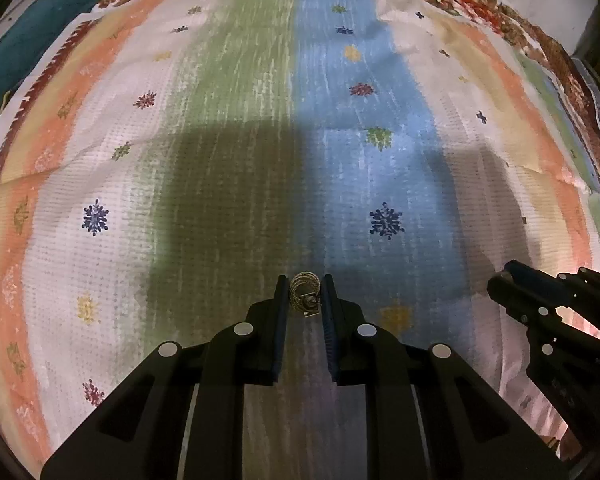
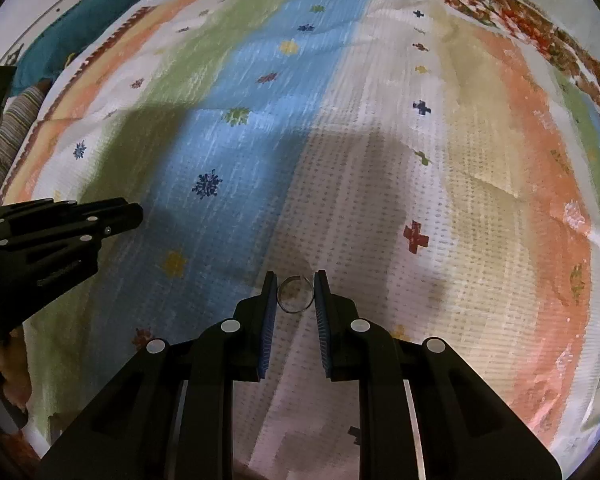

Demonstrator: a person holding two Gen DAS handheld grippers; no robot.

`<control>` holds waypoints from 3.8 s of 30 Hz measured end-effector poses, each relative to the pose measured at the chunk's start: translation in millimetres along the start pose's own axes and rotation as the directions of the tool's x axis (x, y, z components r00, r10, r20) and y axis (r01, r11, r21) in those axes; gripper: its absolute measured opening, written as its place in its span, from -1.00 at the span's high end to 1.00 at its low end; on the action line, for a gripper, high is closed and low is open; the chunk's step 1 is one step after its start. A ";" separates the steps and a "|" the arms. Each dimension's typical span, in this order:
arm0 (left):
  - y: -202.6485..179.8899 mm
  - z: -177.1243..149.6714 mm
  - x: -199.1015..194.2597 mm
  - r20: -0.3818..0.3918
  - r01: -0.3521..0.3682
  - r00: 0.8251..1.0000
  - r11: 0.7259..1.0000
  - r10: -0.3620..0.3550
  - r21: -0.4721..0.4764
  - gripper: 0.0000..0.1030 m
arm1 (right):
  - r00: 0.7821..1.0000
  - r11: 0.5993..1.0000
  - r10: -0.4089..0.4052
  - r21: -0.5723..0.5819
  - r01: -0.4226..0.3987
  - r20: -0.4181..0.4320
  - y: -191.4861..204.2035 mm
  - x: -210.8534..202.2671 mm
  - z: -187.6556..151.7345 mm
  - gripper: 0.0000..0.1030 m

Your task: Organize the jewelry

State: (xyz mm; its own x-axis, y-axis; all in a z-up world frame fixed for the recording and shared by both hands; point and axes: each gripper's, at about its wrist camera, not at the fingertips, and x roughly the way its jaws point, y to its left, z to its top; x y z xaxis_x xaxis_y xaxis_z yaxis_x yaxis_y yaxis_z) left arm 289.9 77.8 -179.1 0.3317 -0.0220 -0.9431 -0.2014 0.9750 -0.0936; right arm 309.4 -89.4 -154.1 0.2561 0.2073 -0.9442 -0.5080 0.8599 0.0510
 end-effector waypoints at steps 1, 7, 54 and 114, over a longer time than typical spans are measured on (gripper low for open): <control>-0.9 -0.4 -1.0 0.001 0.001 1.000 1.000 -0.001 0.000 0.70 | 1.000 1.000 -0.002 0.001 0.002 0.001 -0.5 -0.9 -0.6 0.62; -4.8 -2.4 -8.0 0.013 0.003 1.000 1.000 -0.003 0.000 0.70 | 0.999 1.000 -0.022 0.019 0.021 0.031 -5.6 -13.3 -6.6 0.62; -68.7 -74.3 -146.0 0.212 0.096 0.968 0.978 -0.135 0.185 0.70 | 0.973 0.998 0.034 0.047 -0.046 0.227 11.0 -142.6 -76.7 0.62; -58.6 -206.7 -225.1 0.319 0.089 0.935 0.972 -0.158 0.219 -0.89 | 0.925 0.998 0.059 -0.006 -0.061 0.376 24.9 -225.5 -204.9 -0.71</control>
State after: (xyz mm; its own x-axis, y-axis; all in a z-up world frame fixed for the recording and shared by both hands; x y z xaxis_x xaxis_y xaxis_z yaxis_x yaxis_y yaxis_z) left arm 36.5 -20.1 -27.2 0.6354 -0.1040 -0.7651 0.0358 0.9938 -0.1054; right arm 70.5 -210.4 -6.6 0.5157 0.4177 -0.7480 -0.5278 0.8426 0.1066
